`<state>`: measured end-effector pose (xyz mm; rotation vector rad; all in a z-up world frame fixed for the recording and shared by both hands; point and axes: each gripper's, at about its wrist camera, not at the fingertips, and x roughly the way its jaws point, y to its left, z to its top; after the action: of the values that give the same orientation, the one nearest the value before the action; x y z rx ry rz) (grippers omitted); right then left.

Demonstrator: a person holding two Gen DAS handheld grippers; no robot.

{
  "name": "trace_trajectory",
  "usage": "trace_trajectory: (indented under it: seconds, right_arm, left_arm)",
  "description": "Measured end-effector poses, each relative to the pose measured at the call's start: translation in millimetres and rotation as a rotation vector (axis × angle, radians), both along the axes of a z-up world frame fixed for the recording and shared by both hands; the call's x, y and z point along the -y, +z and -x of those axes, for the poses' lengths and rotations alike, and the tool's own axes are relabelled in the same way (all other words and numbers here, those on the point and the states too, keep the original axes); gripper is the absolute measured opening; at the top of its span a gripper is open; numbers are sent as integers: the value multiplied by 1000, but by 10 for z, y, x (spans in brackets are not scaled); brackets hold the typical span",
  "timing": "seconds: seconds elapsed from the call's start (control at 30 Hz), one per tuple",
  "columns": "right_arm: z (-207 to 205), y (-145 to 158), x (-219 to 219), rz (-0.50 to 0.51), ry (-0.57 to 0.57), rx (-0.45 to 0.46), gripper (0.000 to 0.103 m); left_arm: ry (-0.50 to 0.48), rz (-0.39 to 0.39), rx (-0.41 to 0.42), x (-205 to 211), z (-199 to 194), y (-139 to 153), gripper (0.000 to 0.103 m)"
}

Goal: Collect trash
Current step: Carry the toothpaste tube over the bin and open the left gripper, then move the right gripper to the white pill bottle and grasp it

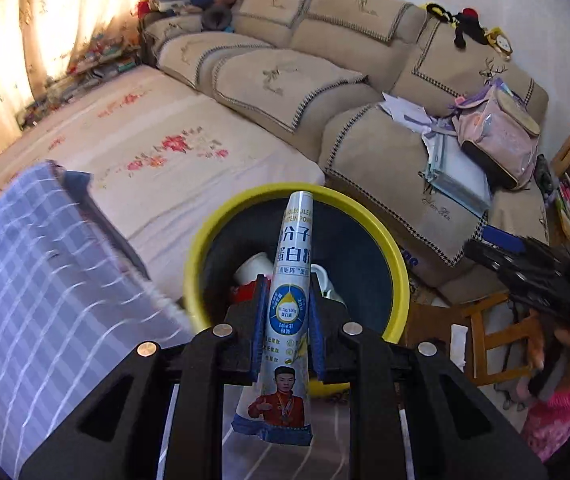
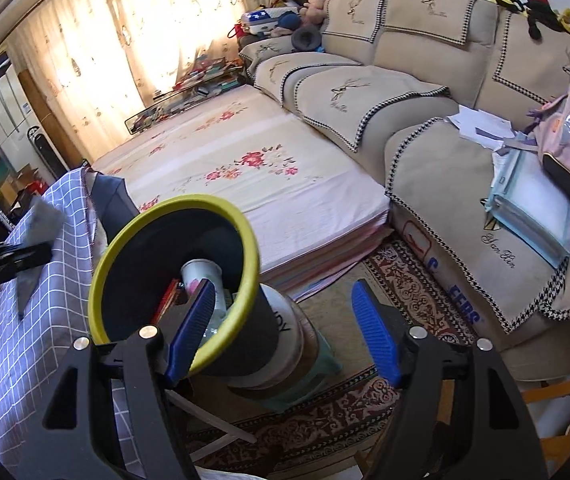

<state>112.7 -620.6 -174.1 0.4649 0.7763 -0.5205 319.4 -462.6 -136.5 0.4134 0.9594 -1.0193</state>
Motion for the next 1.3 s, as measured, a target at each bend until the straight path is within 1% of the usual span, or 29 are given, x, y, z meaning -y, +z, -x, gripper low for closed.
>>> trace_trajectory:
  seconds: [0.03, 0.07, 0.13, 0.23, 0.3, 0.4, 0.43, 0.47, 0.57, 0.6, 0.67, 0.77, 0.87, 0.9, 0.97, 1.07, 1.1, 1.23, 1.3]
  right_arm:
    - [6, -3, 11, -1, -1, -1, 68]
    - [6, -10, 17, -2, -3, -2, 69]
    - [1, -20, 14, -3, -1, -4, 70]
    - [-29, -20, 0, -5, 7, -5, 70]
    - [-50, -9, -19, -2, 15, -5, 70]
    - [-91, 12, -74, 4, 28, -4, 71]
    - [-104, 18, -93, 5, 32, -3, 71]
    - [-112, 26, -105, 6, 36, -2, 71]
    - [-172, 44, -174, 10, 57, -3, 72]
    - [-200, 52, -205, 13, 66, -4, 72]
    - [-253, 76, -269, 18, 84, -5, 72]
    - [-352, 126, -397, 29, 119, -2, 72]
    - [-469, 180, -558, 40, 164, 6, 74]
    - [-534, 202, -627, 45, 185, 9, 74]
    - [-656, 226, -775, 53, 226, 10, 74]
    - [-894, 270, -1058, 69, 303, 5, 74]
    - [-994, 293, -1194, 78, 337, 4, 74]
    - [-1309, 412, -1650, 109, 452, 14, 76]
    - [-1473, 468, -1893, 121, 507, 20, 77]
  left_arm:
    - [3, -10, -1, 105, -26, -65, 21]
    - [7, -20, 3, 179, -57, -123, 24]
    - [12, -30, 5, 302, -106, -231, 25]
    - [44, -33, -15, 401, -200, -324, 36]
    - [58, -15, -25, 391, -226, -317, 44]
    - [71, 33, -17, 248, -206, -156, 50]
    - [80, 62, 1, 144, -177, -45, 52]
    - [87, 84, 15, 47, -148, 40, 57]
    - [121, 149, 74, -376, -45, 318, 66]
    - [129, 163, 81, -474, -23, 371, 69]
    - [162, 199, 99, -804, 36, 521, 73]
    - [230, 227, 142, -1323, 114, 677, 79]
    - [311, 241, 186, -1890, 176, 752, 85]
    - [354, 239, 209, -2137, 184, 767, 87]
    - [424, 230, 248, -2485, 207, 768, 89]
    - [539, 197, 305, -3044, 223, 717, 91]
    - [566, 186, 313, -3179, 216, 685, 91]
    - [707, 99, 361, -3885, 134, 484, 91]
    - [737, 83, 367, -4095, 80, 414, 91]
